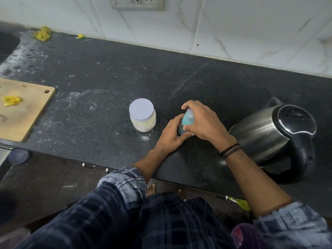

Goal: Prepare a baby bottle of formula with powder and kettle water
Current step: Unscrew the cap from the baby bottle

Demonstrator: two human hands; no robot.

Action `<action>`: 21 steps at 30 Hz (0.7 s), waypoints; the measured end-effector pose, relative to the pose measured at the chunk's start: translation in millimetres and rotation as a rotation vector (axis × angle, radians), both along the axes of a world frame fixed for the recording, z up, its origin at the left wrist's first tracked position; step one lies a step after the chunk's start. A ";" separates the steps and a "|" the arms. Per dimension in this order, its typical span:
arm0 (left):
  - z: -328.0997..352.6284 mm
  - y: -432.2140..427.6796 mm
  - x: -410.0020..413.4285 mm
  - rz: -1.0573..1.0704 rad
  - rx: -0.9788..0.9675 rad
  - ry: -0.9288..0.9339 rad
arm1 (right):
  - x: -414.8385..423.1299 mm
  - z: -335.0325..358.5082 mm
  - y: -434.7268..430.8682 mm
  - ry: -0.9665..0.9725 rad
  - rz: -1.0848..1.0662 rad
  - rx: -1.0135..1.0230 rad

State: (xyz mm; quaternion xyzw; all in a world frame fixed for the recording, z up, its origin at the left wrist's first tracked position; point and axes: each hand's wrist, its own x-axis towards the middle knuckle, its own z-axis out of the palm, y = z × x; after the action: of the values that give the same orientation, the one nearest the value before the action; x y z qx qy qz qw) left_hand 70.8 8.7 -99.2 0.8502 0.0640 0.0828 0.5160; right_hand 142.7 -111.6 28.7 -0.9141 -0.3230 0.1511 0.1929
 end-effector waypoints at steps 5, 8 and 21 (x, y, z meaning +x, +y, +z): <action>4.0 -1.4 -0.1 0.004 -0.004 0.008 | -2.4 -0.4 -1.3 -0.071 -0.038 0.018; 3.1 -1.1 -0.1 0.003 -0.006 0.006 | -1.5 0.5 -0.2 -0.034 -0.028 0.011; 0.8 -1.7 1.0 0.013 -0.008 0.006 | -8.5 1.7 -4.7 -0.085 -0.077 0.040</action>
State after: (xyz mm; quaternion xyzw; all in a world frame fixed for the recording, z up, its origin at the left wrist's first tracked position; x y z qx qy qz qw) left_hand 71.8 7.0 -98.4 0.8480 0.0714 0.0834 0.5185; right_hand 134.2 -116.2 30.3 -0.9275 -0.2983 0.0980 0.2029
